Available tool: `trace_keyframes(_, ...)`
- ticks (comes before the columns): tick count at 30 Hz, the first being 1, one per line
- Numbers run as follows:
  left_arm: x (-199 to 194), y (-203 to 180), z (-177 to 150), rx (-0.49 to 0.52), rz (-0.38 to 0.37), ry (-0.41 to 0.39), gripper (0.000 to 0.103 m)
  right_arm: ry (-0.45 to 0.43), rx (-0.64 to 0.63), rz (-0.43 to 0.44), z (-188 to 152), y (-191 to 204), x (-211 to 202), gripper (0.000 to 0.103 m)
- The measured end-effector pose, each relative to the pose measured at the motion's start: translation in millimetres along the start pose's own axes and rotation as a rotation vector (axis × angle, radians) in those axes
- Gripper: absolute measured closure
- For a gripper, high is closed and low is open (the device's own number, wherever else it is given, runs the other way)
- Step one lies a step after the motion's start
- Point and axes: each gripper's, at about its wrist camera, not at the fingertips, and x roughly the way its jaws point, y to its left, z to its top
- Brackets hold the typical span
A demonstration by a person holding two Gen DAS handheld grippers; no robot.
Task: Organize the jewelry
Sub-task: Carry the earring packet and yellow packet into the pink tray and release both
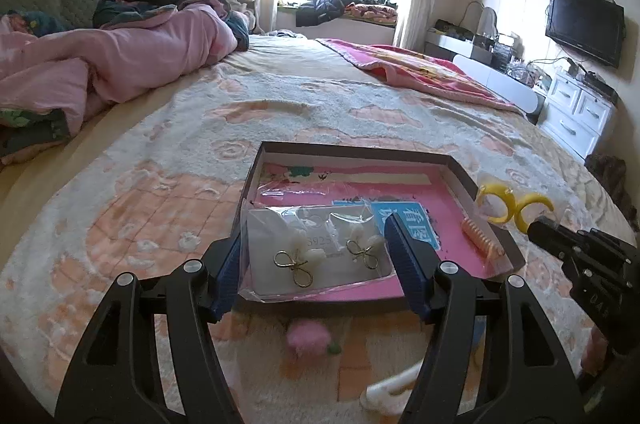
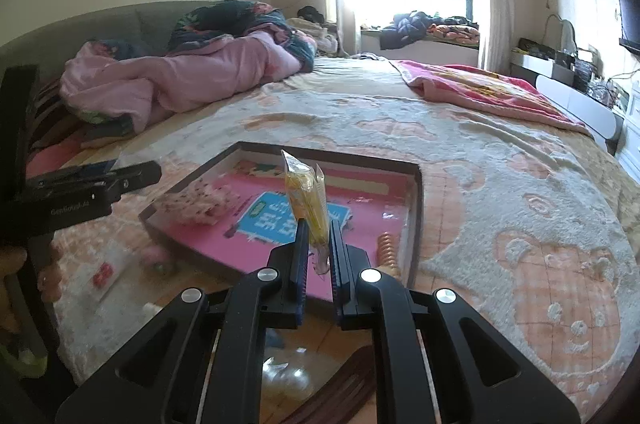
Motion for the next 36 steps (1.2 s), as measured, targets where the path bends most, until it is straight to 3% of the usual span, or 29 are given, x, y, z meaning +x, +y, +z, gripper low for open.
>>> trace_keyframes(19,65.7,-11.4,4.8,0.020,-0.010,0.091,0.046,0.054,0.041,-0.086,13.2,-24.1,52.8,0.093)
trace_keyframes(36,91.8,-19.6,-7.7,0.057,-0.065,0.169,0.045,0.159,0.066,-0.135,-1.7,-32.1,88.8,0.093)
